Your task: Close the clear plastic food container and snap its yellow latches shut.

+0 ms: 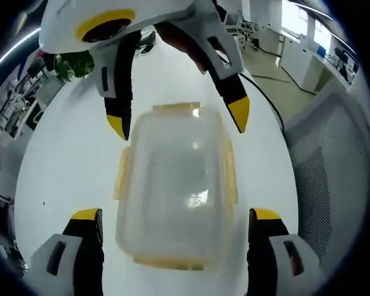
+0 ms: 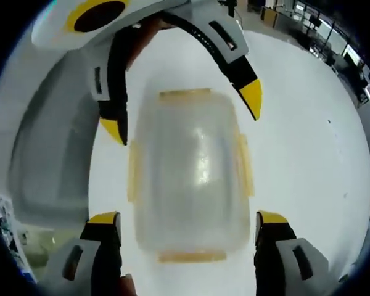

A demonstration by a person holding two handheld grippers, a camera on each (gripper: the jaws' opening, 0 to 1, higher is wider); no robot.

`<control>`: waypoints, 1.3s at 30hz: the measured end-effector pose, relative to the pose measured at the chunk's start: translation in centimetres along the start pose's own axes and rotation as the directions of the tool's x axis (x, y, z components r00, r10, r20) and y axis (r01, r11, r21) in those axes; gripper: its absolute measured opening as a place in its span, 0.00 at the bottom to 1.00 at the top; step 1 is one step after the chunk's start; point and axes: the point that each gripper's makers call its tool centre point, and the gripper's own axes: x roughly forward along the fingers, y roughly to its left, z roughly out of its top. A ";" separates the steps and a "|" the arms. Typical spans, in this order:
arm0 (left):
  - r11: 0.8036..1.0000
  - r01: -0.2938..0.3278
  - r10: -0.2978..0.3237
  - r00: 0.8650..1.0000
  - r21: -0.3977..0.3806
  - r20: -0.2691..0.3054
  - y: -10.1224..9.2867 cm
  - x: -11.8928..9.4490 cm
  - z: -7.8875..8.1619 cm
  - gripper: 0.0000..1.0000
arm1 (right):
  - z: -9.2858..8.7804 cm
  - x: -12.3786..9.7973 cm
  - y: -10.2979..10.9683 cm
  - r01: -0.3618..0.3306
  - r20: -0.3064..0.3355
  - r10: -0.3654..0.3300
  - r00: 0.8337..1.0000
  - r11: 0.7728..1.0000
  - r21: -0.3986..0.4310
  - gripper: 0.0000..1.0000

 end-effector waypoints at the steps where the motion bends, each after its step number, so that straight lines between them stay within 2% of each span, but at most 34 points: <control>1: 1.000 0.001 -0.001 1.000 0.000 -0.001 0.0 0.0 0.0 0.99 | 0.0 0.1 0.1 0.001 -0.001 -0.001 1.000 1.000 0.000 0.91; 9: 1.000 0.015 -0.014 1.000 0.009 -0.027 -0.4 0.8 -0.6 0.99 | -0.2 1.0 -0.1 0.040 -0.011 -0.041 0.999 0.999 -0.007 0.92; 11: 1.000 0.015 -0.015 0.999 0.014 -0.034 -0.4 1.0 -0.7 0.99 | -0.7 1.3 -0.3 0.051 -0.033 -0.051 0.998 0.999 -0.013 0.92; 15: 0.999 0.008 -0.007 0.999 0.032 -0.044 -0.4 1.3 -1.0 0.99 | -0.4 1.3 -0.3 0.063 -0.020 -0.063 0.998 0.998 -0.007 0.91; 18: 1.000 0.018 -0.016 0.999 0.026 -0.046 -0.5 1.5 -1.2 0.99 | -0.6 1.5 -0.3 0.065 -0.035 -0.066 0.997 0.997 -0.028 0.91; 22: 0.999 0.015 -0.013 0.999 0.037 -0.053 -0.5 1.5 -1.4 0.98 | -0.5 1.3 -0.6 0.072 -0.030 -0.073 0.997 0.997 -0.014 0.87; 28: 0.999 0.011 -0.008 0.998 0.044 -0.059 -0.1 1.4 -1.5 0.90 | -0.5 1.4 -0.5 0.072 -0.045 -0.073 0.996 0.997 -0.023 0.86; 39: 0.999 0.013 -0.010 0.998 0.048 -0.060 -0.1 1.4 -1.5 0.89 | -0.6 1.4 -0.5 0.075 -0.058 -0.077 0.995 0.997 -0.024 0.85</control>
